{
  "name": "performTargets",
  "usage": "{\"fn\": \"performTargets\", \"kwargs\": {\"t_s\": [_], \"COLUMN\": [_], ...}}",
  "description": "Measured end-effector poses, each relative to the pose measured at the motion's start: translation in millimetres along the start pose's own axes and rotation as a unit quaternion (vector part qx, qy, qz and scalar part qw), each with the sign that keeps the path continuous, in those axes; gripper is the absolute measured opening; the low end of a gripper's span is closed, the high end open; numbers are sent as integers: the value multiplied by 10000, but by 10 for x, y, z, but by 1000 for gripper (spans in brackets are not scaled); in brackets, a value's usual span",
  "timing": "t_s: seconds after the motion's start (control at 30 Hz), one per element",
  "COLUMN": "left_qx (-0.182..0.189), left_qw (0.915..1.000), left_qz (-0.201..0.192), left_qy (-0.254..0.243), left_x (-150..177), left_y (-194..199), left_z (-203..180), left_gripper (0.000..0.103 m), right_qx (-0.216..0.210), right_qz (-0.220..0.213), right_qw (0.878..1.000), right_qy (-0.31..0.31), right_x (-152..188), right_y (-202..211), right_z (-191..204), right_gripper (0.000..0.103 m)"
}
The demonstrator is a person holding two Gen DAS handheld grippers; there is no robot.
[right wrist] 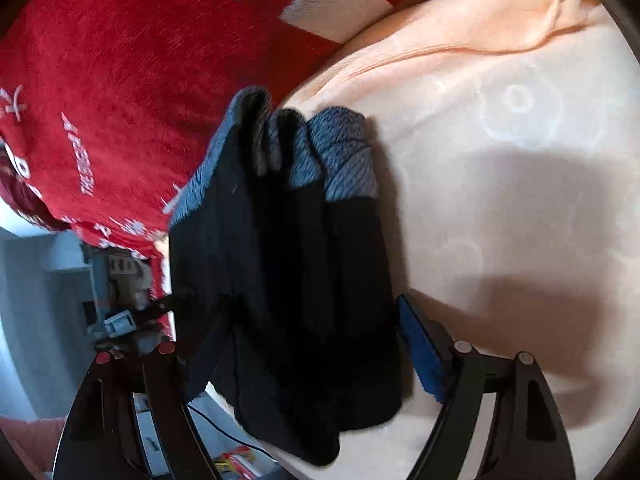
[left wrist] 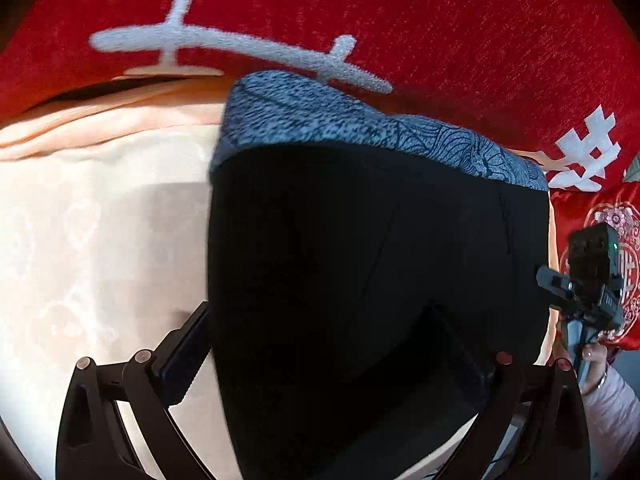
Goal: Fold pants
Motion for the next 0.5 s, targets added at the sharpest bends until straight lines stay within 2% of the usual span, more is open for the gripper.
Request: {"fn": "performTargets", "kwargs": {"t_s": [0.1, 0.3, 0.43, 0.5], "left_qx": [84, 304, 228, 270], "left_qw": [10000, 9985, 9988, 9991], "left_qz": [20, 236, 218, -14], "left_qy": [-24, 398, 384, 334], "left_x": [-45, -15, -4, -69], "left_y": [-60, -201, -174, -52], "left_z": [-9, -10, -21, -84], "left_gripper": [103, 103, 103, 91], "right_qx": [-227, -120, -45, 26], "right_qz": [35, 228, 317, 362], "right_qw": [9997, 9991, 9992, 9991], "right_qy": [-12, 325, 258, 229], "right_x": [-33, -13, -11, 0], "right_y": [-66, -170, -141, -134], "right_z": [29, 159, 171, 192], "right_gripper": [86, 89, 88, 79]}}
Point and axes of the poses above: each gripper's, at about its wrist camera, not at the fingertips, and y roughly against the way its jaws point, z to its left, x to its underside, the point moved 8 cm from there along -y, roughly the way its jaws point, and after that the axes turned 9 degrees about -z, right-handed, at the moved point
